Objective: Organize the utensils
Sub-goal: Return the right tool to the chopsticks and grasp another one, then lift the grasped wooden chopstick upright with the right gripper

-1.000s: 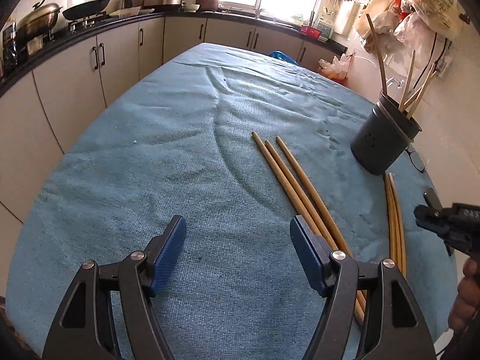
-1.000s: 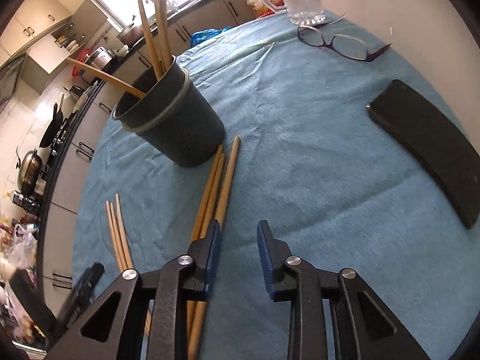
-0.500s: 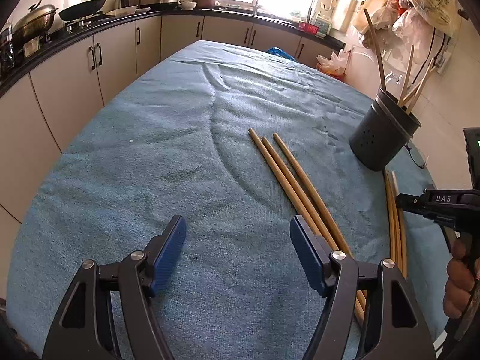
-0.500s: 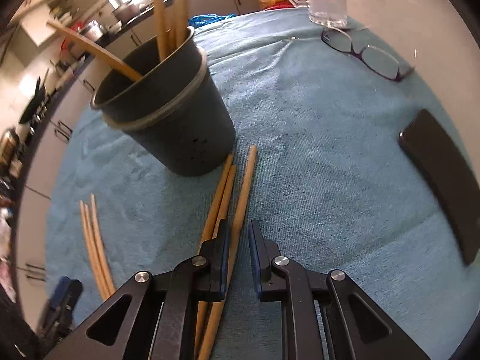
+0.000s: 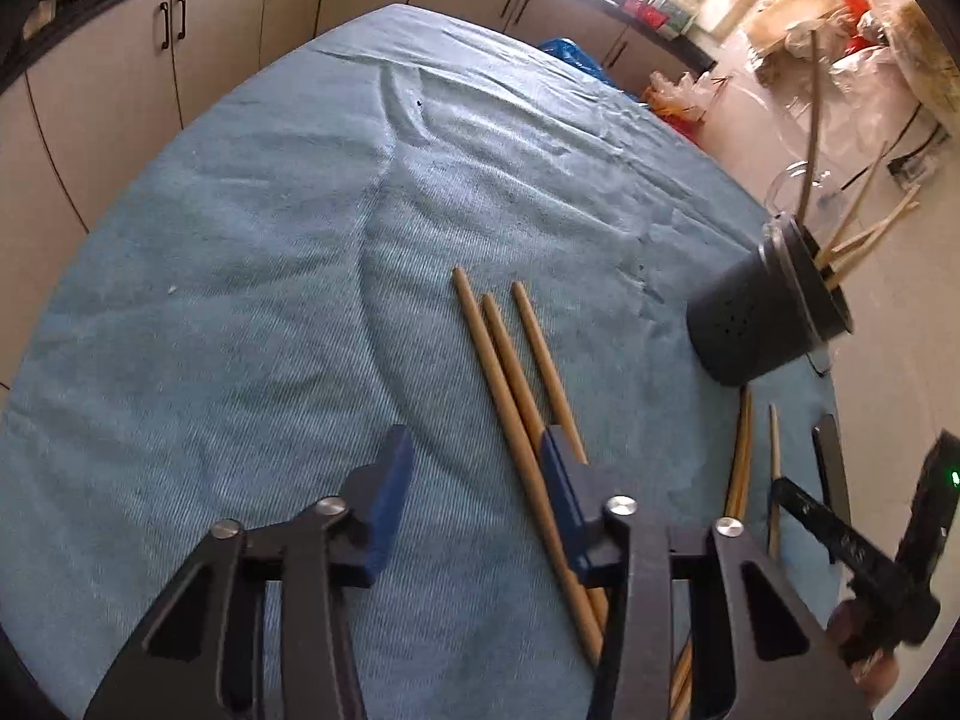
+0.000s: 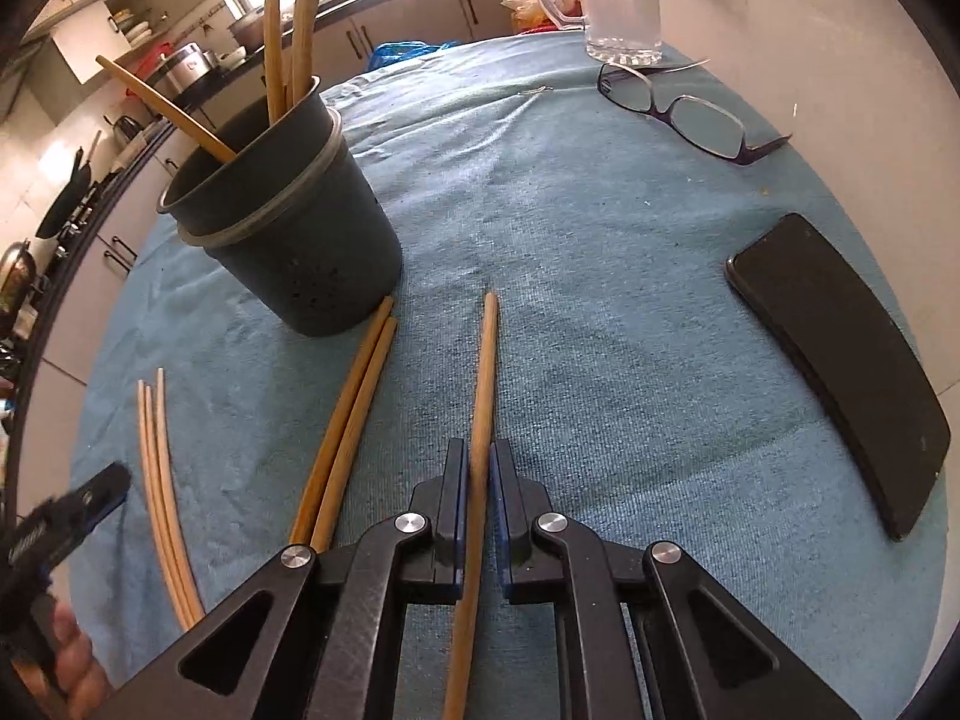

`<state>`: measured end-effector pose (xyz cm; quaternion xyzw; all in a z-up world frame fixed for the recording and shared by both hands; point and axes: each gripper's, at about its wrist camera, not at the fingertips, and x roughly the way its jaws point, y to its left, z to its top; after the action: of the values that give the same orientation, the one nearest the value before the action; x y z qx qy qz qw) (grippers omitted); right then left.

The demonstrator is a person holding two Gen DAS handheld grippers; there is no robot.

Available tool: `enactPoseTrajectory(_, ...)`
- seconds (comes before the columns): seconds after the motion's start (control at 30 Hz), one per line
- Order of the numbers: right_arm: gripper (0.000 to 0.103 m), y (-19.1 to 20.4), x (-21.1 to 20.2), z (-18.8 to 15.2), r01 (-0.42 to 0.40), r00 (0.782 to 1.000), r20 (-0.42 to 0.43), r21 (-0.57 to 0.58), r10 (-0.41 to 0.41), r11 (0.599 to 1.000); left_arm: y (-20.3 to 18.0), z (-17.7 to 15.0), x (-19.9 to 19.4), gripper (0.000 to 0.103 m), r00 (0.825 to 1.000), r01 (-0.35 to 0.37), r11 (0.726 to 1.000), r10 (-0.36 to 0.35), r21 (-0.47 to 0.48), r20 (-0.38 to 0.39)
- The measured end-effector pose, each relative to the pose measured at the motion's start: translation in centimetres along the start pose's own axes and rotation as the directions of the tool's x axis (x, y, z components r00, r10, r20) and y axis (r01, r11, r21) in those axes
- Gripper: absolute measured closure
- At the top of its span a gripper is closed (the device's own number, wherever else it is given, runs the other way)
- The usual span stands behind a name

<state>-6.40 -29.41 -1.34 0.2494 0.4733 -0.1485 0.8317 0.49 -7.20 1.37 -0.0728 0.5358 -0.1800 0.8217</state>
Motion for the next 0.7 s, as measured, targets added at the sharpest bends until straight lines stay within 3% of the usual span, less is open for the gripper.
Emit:
enactPoseTrajectory(0.13,0.095,-0.4,0.1,0.2,-0.026,1.000,0.002,0.000,0.026,1.000,-1.2,0.7,0.7,0.079,0.997,-0.084,0.996,0.084,0.034,0.001)
enactPoseTrajectory(0.3,0.095,-0.5,0.1,0.1,-0.032,0.999,0.005,-0.007,0.032,0.999,-2.5,0.5,0.8,0.081,0.985,-0.169,0.979,0.170,0.115,0.002)
enactPoseTrajectory(0.33,0.095,-0.5,0.0,0.0,-0.036,0.999,0.002,-0.006,0.036,0.999,-2.5,0.4,0.7,0.090,0.983,-0.179,0.976,0.182,0.123,-0.010)
enactPoseTrajectory(0.43,0.095,-0.6,-0.2,-0.3,-0.033,0.999,-0.008,-0.023,0.033,0.999,-2.4,0.0,0.6,0.091,0.978,-0.199,0.968,0.205,0.154,-0.024)
enactPoseTrajectory(0.47,0.095,-0.5,-0.3,-0.4,-0.027,1.000,-0.012,-0.035,0.027,0.999,-2.3,0.0,0.5,0.091,0.979,-0.198,0.969,0.204,0.147,-0.026)
enactPoseTrajectory(0.6,0.095,-0.5,-0.2,-0.1,-0.020,0.999,-0.032,-0.044,0.019,0.999,-1.5,0.8,0.4,0.090,0.994,-0.072,0.996,0.076,0.047,-0.085)
enactPoseTrajectory(0.7,0.095,-0.7,-0.2,0.0,-0.019,0.999,-0.039,-0.038,0.018,0.999,-1.2,1.0,0.7,0.089,0.993,-0.014,1.000,0.015,0.004,-0.114)
